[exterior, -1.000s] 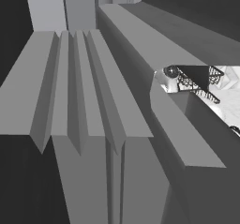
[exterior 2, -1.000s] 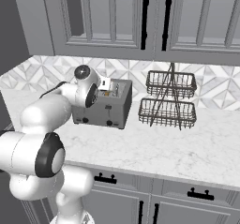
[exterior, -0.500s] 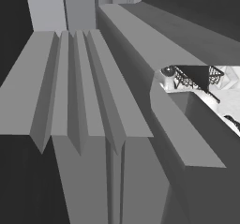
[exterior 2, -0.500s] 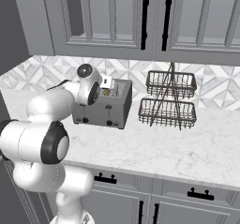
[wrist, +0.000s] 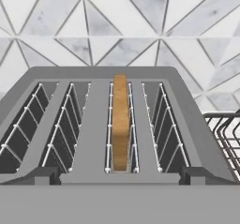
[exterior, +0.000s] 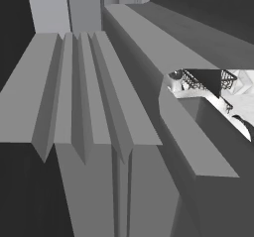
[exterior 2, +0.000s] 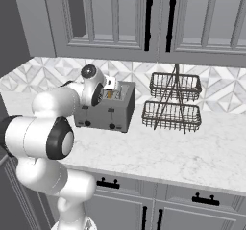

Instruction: Start the toaster. Once the lever pops up, take the bread to the plate on the dining counter.

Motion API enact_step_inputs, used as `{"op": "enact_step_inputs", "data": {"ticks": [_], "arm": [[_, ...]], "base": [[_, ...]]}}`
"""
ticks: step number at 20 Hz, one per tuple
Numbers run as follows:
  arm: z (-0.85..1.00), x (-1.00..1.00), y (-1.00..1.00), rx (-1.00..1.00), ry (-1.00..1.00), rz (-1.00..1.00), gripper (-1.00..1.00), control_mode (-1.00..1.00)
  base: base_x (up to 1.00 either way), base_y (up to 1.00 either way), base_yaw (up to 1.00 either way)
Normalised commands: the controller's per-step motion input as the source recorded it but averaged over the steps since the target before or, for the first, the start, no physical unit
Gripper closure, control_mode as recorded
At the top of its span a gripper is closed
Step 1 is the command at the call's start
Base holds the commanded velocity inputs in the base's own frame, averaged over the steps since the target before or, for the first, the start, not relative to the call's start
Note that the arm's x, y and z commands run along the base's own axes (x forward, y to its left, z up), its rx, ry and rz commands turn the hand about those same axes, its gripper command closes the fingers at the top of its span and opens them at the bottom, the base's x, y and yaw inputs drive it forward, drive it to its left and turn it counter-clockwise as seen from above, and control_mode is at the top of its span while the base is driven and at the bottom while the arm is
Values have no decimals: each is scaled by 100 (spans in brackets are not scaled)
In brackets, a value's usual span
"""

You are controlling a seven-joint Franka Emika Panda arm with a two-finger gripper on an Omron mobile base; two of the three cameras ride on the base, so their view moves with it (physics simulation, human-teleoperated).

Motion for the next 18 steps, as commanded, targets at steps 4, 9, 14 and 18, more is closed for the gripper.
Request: {"op": "enact_step_inputs", "data": {"ticks": [4,9,14,18], "arm": [[-15,28,1,0,0,0,-100,-100],[-4,27,0,0,0,0,-100,-100],[-9,4,0,0,0,0,-100,-100],[-13,1,0,0,0,0,-100,-100]], "base": [[0,0,0],[0,0,0],[0,0,0],[0,0,0]]}}
